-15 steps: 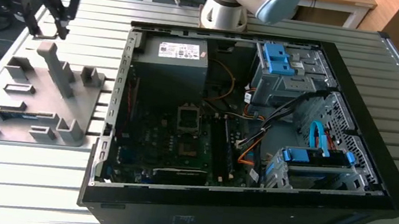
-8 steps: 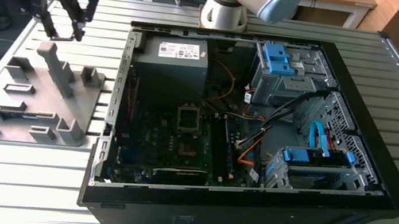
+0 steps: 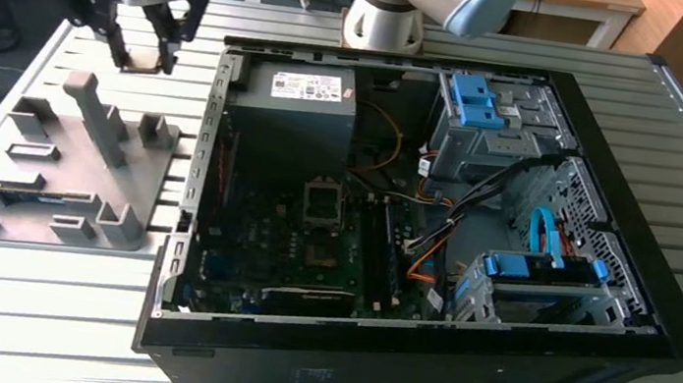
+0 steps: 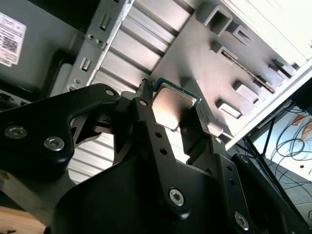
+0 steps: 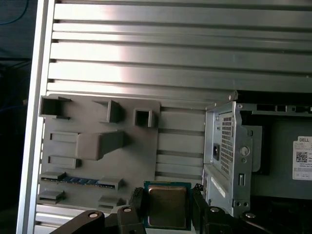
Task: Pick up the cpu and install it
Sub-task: 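Pick up the cpu and move it towards the insertion slot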
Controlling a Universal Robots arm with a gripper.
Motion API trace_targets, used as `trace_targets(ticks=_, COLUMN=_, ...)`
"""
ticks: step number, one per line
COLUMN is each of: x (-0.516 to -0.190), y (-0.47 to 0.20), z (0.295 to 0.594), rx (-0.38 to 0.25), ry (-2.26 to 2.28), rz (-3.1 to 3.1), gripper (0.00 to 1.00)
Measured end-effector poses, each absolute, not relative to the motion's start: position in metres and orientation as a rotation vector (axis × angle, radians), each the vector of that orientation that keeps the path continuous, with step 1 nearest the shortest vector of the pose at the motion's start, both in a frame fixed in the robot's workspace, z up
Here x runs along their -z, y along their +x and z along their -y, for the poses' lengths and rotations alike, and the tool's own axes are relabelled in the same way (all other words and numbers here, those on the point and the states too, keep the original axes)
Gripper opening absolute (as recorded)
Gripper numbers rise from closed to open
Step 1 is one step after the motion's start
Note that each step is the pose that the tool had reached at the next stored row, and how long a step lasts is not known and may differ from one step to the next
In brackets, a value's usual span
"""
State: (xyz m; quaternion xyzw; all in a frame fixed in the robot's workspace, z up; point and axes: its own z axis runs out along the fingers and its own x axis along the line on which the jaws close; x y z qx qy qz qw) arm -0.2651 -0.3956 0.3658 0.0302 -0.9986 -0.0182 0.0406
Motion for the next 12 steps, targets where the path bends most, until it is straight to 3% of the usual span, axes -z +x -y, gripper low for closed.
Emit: trace_targets(ticks=12, x=-0.365, y=-0.217, z=0.396, rx=0.056, ry=0.092, rz=3.056, gripper=0.47)
